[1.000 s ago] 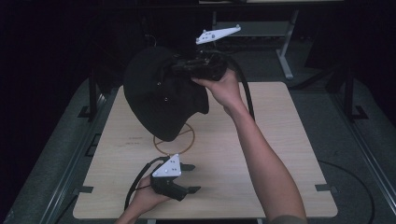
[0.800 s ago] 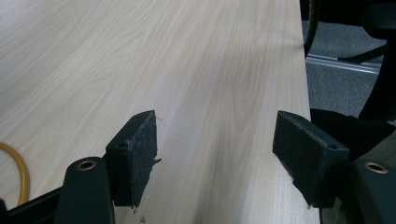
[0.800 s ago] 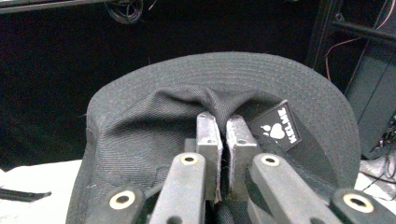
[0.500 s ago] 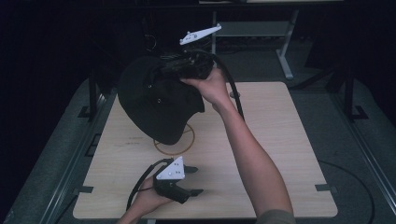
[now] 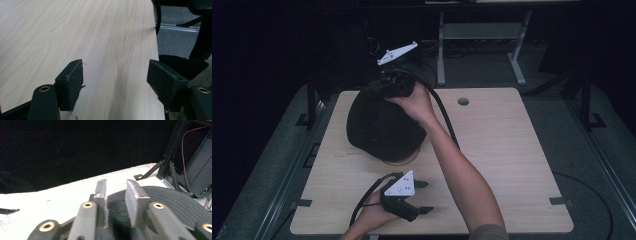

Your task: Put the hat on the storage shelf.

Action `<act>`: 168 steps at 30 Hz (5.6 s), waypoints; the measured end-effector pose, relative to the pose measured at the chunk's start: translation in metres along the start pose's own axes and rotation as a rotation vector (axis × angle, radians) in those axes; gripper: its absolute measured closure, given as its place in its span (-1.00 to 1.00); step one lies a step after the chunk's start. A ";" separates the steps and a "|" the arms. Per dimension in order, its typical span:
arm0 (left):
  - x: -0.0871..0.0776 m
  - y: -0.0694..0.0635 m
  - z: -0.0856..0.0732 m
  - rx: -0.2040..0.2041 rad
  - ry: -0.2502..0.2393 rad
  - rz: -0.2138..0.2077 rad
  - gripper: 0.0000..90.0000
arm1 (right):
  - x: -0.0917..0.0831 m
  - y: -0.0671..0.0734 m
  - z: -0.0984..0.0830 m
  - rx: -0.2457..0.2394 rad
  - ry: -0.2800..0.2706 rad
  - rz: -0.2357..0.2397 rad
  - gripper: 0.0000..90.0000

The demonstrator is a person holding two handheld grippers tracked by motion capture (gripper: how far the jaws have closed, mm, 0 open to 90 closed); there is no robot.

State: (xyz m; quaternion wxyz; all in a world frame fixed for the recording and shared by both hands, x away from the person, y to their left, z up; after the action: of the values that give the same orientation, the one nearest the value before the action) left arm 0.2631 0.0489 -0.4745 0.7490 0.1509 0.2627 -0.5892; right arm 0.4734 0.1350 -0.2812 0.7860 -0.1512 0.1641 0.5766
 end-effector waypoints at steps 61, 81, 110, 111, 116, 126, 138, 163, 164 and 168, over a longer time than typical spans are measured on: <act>-0.007 0.019 -0.003 -0.075 -0.022 0.050 -0.51 | -0.133 -0.028 -0.102 0.194 -0.044 -0.119 -0.27; -0.006 0.022 -0.004 -0.086 -0.008 0.055 -0.53 | -0.164 -0.030 -0.140 0.239 -0.038 -0.149 -0.34; -0.007 0.022 -0.004 -0.091 -0.007 0.058 -0.54 | -0.187 -0.015 -0.183 0.285 -0.027 -0.162 -0.40; -0.007 0.022 -0.005 -0.090 -0.006 0.058 -0.54 | -0.188 -0.015 -0.185 0.289 -0.026 -0.161 -0.41; -0.006 0.023 -0.005 -0.091 -0.005 0.057 -0.55 | -0.192 -0.013 -0.193 0.305 -0.031 -0.164 -0.44; -0.006 0.024 -0.006 -0.095 -0.002 0.059 -0.56 | -0.202 -0.005 -0.201 0.312 -0.039 -0.163 -0.47; -0.005 0.026 -0.008 -0.102 0.004 0.060 -0.56 | -0.211 0.003 -0.217 0.324 -0.042 -0.167 -0.48; -0.009 0.027 -0.008 -0.114 -0.002 0.066 -0.56 | -0.229 0.025 -0.259 0.371 -0.032 -0.187 -0.55; -0.009 0.027 -0.008 -0.114 -0.001 0.066 -0.56 | -0.230 0.028 -0.263 0.369 -0.023 -0.191 -0.55; -0.009 0.027 -0.008 -0.117 -0.005 0.064 -0.56 | -0.232 0.034 -0.268 0.364 -0.013 -0.193 -0.55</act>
State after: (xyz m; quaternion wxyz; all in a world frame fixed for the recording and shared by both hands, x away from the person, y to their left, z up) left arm 0.2855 0.0675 -0.4780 0.7757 0.1137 0.2899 -0.5489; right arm 0.3529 -0.1680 -0.4241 0.8530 -0.0181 0.2451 0.4605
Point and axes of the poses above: each handheld gripper's, and its own axes: x roughly forward along the jaws, z roughly out of its top, y roughly to its left, the point moved 10 cm from there along x, roughly forward along the jaws, and after that the axes turned 7 degrees about -x, right-handed, at the moved point
